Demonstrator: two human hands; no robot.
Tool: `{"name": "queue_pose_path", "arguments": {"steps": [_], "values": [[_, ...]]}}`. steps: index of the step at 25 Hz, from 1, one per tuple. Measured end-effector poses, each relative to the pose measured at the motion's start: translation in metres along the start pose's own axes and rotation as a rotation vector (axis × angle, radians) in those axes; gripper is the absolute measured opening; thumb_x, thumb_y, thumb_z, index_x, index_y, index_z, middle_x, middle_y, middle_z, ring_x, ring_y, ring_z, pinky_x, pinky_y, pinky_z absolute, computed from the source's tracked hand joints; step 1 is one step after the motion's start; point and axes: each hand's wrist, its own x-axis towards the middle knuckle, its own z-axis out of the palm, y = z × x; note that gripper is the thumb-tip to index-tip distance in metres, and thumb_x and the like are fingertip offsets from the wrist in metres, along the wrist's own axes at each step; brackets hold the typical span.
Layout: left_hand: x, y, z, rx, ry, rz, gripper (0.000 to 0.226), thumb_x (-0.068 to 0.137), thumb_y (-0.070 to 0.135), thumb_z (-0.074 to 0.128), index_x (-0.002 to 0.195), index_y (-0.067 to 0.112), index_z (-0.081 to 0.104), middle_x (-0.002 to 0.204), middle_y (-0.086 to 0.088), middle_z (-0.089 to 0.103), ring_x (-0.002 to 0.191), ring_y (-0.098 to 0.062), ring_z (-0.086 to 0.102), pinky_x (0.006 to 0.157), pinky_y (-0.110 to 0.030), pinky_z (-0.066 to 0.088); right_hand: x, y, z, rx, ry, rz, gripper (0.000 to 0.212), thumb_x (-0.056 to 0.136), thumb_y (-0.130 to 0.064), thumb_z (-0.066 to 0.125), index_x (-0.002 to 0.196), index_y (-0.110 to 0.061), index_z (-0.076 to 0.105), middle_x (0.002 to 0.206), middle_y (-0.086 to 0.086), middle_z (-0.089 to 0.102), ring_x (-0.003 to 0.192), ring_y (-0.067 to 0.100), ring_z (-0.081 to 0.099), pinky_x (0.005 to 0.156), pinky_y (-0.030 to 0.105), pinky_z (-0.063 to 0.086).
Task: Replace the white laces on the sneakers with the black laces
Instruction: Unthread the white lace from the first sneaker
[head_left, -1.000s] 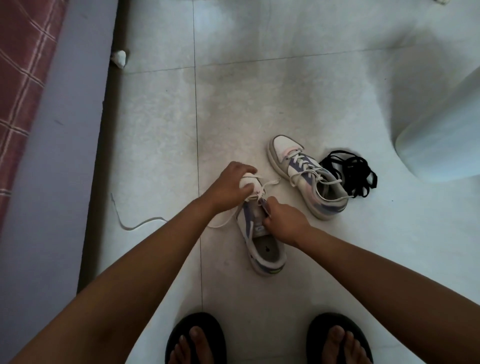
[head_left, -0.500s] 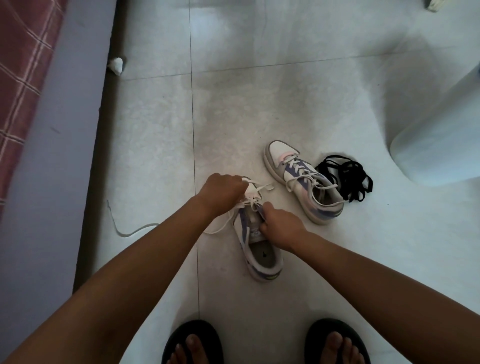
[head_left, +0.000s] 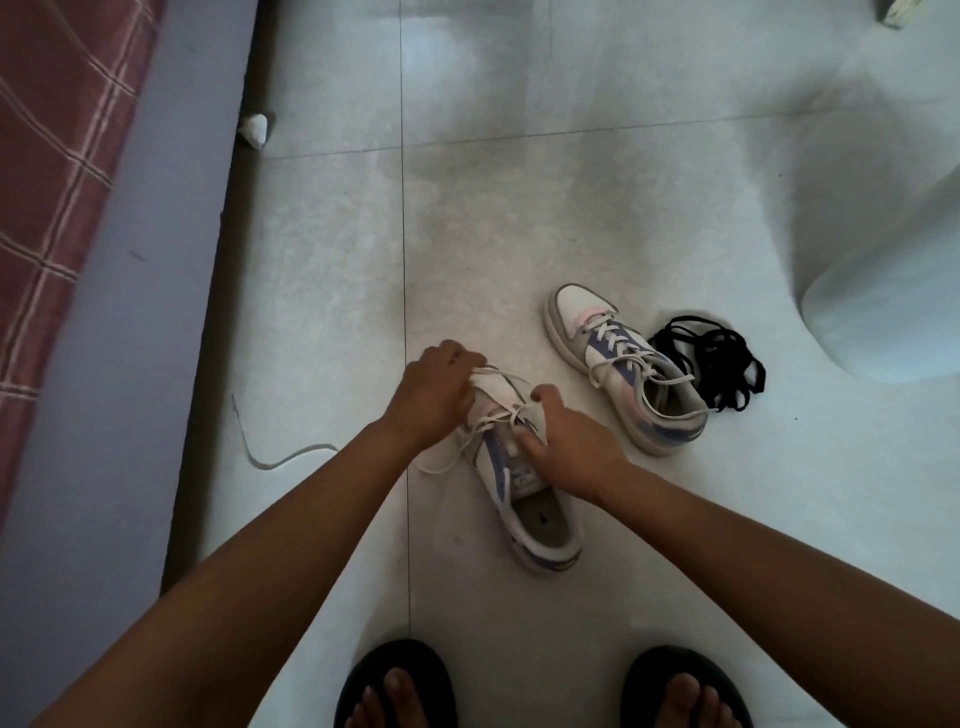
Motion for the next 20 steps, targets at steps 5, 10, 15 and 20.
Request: {"name": "queue_pose_path", "arguments": {"steps": [5,10,15,20], "values": [[0.009,0.019,0.007,0.238,-0.168,0.207,0.029,0.095,0.028,0.052,0.119,0.015,0.062,0.122,-0.005,0.054,0.112,-0.023,0.045,0.081,-0.029,0.031,0.027,-0.011,-0.010,0.375,-0.054,0.263,0.038,0.089,-0.037,0.057,0.062,-0.010,0.051,0.062,0.007,0.051,0.058,0.021,0.048,0.054,0.029,0.034],[0.014,0.023,0.008,0.192,-0.167,0.163,0.023,0.092,0.027,0.056,0.110,0.015,0.063,0.115,-0.006,0.054,0.104,-0.023,0.047,0.074,-0.027,0.029,0.036,-0.017,-0.006,0.832,-0.057,0.530,0.028,0.084,-0.003,0.056,0.058,-0.012,0.047,0.059,0.004,0.044,0.050,0.013,0.037,0.045,0.024,0.030],[0.013,0.029,0.010,0.076,-0.179,0.133,0.018,0.088,0.023,0.061,0.100,0.011,0.067,0.108,-0.006,0.056,0.098,-0.022,0.048,0.070,-0.026,0.032,0.038,-0.016,-0.003,0.879,0.074,0.564,0.020,0.079,0.002,0.062,0.090,-0.013,0.054,0.091,0.011,0.059,0.082,0.023,0.059,0.069,0.036,0.052],[0.011,0.030,0.009,0.016,-0.181,0.098,0.018,0.088,0.019,0.060,0.098,0.007,0.068,0.108,-0.009,0.057,0.098,-0.024,0.048,0.073,-0.035,0.043,0.037,-0.033,-0.033,1.395,0.120,0.473,0.022,0.089,0.005,0.042,0.081,-0.015,0.047,0.070,0.005,0.048,0.059,0.017,0.052,0.060,0.031,0.047]]}}
